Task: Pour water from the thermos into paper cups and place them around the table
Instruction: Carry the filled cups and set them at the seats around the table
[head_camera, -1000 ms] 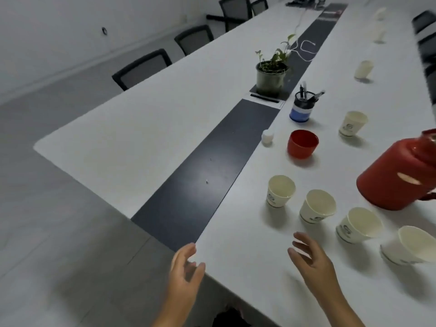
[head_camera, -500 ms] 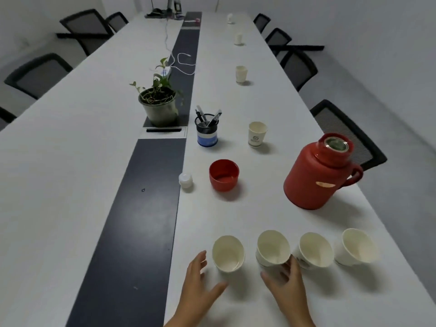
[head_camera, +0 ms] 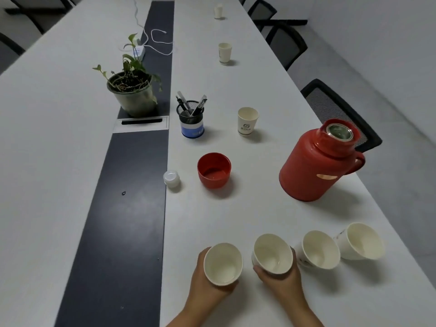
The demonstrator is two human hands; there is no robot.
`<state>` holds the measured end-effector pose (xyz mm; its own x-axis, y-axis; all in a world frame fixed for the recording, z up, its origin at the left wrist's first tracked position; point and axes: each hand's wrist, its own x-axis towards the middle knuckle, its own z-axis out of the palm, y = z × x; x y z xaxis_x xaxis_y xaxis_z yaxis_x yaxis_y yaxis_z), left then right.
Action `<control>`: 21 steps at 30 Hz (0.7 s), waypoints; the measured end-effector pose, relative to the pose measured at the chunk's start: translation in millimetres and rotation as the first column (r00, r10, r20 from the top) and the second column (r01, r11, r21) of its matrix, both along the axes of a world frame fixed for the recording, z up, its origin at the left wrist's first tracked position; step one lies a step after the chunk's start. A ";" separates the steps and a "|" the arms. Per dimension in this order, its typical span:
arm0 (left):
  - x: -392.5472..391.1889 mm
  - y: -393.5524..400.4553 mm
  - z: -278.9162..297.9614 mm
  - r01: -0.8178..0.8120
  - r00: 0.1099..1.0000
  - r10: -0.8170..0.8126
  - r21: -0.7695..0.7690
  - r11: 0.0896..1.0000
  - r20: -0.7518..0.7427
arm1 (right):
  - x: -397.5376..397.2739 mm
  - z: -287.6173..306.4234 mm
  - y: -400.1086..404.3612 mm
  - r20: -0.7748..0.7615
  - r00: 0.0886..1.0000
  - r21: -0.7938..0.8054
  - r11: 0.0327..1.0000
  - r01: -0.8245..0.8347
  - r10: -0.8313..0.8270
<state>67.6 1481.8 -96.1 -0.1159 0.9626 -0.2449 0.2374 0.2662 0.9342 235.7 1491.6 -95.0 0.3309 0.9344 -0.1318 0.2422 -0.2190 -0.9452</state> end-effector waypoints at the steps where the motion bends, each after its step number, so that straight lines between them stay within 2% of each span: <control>1: -2.8 -4.2 3.8 -0.006 1.000 0.006 0.004 1.000 0.005 | -0.6 3.6 -3.6 0.009 1.000 0.010 1.000 -0.027 0.027; 5: -20.0 -38.6 17.9 -0.099 0.994 0.098 0.021 0.995 0.054 | -7.6 20.2 -24.5 0.012 0.995 0.061 0.993 -0.103 0.103; 8: -35.8 -85.0 23.9 -0.276 0.960 0.275 0.030 0.961 0.045 | -21.4 34.9 -40.9 0.030 0.962 0.101 0.957 -0.272 0.270; 11: -49.5 -145.7 27.8 -0.481 0.877 0.480 0.042 0.876 0.038 | -45.4 47.8 -58.7 -0.043 0.901 0.102 0.899 -0.427 0.432; 15: -60.7 -236.3 29.1 -0.771 0.636 0.767 0.074 0.632 0.079 | -84.0 38.0 -96.9 -0.081 0.728 0.018 0.731 -0.682 0.681; 18: -62.6 -299.3 36.3 -0.909 0.414 0.910 0.066 0.412 0.017 | -116.5 32.7 -132.6 -0.070 0.532 0.001 0.533 -0.846 0.844; 21: -60.3 -358.5 48.5 -0.979 0.192 0.981 0.062 0.194 -0.039 | -150.4 43.2 -174.7 -0.106 0.333 -0.004 0.335 -0.942 0.937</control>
